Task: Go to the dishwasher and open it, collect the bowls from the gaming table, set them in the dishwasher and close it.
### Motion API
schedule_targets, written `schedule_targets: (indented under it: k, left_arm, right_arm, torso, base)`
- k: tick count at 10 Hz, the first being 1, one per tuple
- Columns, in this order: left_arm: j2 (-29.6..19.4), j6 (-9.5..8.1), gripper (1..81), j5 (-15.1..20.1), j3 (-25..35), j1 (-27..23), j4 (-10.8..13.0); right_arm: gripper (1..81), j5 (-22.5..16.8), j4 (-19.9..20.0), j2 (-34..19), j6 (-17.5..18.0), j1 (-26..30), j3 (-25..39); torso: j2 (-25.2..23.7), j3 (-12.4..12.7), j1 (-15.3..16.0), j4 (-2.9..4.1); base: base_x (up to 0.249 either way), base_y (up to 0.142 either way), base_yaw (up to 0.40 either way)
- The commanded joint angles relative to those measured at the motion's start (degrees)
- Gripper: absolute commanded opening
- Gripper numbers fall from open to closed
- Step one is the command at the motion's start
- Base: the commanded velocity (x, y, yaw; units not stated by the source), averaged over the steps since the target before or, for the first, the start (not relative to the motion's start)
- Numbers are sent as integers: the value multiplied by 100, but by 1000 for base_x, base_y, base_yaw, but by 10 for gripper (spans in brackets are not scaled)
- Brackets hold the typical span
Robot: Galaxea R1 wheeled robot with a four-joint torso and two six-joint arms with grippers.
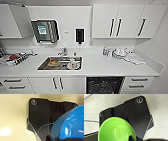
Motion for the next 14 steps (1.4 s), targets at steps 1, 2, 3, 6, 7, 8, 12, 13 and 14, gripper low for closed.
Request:
schedule_targets:
  k: [1,2,3,6,7,8,12,13,14]
  left_arm:
    - [-200,-24,10,90,30,-128,-27]
    - [-315,-103,10,10,118,-127,-27]
    - [-542,-182,10,-77,397,-136,-27]
    - [-1246,-208,10,-201,1472,-171,-27]
    - [-1457,-287,10,-237,1744,-206,-27]
    - [-1684,-392,10,-237,2015,-267,-27]
    - [-2344,-778,10,-237,2562,-724,-18]
    - [-2519,-902,10,-271,2579,-891,-9]
    - [-2704,-964,10,-446,2657,-1006,-9]
  right_arm:
    - [10,-346,27,-505,3,194,553]
    - [10,-328,19,-505,3,194,509]
    - [10,-319,19,-513,3,194,474]
    - [10,-311,27,-549,3,230,474]
    - [10,-311,19,-549,3,238,474]
    - [10,-311,19,-557,3,238,465]
    - [10,-302,10,-575,3,274,465]
    - [10,-302,1,-575,3,291,465]
    - [10,-301,1,-575,3,300,465]
  torso:
    - [0,-530,0,0]
    - [0,-642,-1,0]
    - [-2,-819,-1,0]
    - [0,-1401,-1,0]
    - [2,-1590,0,0]
    - [2,-1782,2,0]
    - [6,-1945,5,0]
    - [9,-1980,7,0]
    - [9,-2027,7,0]
  base:
    - [0,0,0]
    - [0,0,0]
    - [0,0,0]
    - [0,0,0]
    - [0,0,0]
    - [0,0,0]
    - [0,0,0]
    - [0,0,0]
    - [0,0,0]
